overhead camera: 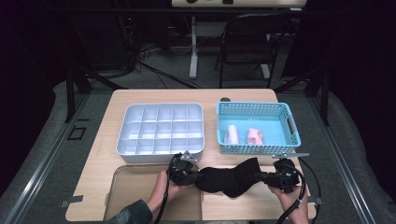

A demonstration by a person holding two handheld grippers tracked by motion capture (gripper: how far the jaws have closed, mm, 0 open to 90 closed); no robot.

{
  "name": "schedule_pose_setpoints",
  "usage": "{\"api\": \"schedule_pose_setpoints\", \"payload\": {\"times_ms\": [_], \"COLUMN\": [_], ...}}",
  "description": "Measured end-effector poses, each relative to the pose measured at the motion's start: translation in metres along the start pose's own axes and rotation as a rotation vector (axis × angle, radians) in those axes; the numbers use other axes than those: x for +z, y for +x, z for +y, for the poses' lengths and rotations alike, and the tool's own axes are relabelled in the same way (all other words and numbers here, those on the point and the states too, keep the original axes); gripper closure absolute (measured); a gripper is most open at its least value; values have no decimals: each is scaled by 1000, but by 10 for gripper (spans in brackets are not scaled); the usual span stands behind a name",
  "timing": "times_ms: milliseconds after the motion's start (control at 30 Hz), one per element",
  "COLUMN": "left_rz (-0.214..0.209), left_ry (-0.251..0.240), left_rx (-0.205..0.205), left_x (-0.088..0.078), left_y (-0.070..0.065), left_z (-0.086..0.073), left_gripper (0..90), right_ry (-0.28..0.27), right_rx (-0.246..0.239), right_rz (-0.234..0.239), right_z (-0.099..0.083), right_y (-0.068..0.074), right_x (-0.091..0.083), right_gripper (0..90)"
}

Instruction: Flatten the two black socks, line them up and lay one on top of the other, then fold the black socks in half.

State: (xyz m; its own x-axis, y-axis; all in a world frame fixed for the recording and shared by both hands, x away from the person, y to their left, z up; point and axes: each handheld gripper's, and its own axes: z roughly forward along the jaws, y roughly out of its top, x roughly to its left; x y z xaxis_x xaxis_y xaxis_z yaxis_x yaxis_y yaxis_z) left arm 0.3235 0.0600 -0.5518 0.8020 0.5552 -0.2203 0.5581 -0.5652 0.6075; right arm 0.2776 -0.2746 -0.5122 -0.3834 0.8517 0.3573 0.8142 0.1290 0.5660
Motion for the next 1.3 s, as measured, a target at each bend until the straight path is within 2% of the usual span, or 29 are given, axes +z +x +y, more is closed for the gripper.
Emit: {"api": "schedule_pose_setpoints", "payload": {"times_ms": [400,533,567,900,933,1133,1300], "left_rz": [-16,-4,-17,-34,-26,-34,-29], "left_ry": [-5,-4,-5,-2,1,0,7], "left_rx": [-4,-2,-2,8,6,0,-4], "left_x": [3,5,5,10,11,12,14], "left_y": [-1,-3,-2,-7,-8,-9,-10], "left_z": [3,4,4,7,8,9,10], "left_gripper": [827,827,827,828,828,828,828], "right_ry": [-10,-17,-16,-10,-6,13,61], "right_rx": [-19,-28,-30,-60,-64,-94,-138], "right_rz": [38,47,48,61,63,70,70], "right_z": [5,8,8,16,17,21,22], "right_y": [9,12,13,22,24,32,44], "right_x": [-2,-2,-2,2,2,8,18], "right_gripper": [797,796,796,797,797,796,795]}}
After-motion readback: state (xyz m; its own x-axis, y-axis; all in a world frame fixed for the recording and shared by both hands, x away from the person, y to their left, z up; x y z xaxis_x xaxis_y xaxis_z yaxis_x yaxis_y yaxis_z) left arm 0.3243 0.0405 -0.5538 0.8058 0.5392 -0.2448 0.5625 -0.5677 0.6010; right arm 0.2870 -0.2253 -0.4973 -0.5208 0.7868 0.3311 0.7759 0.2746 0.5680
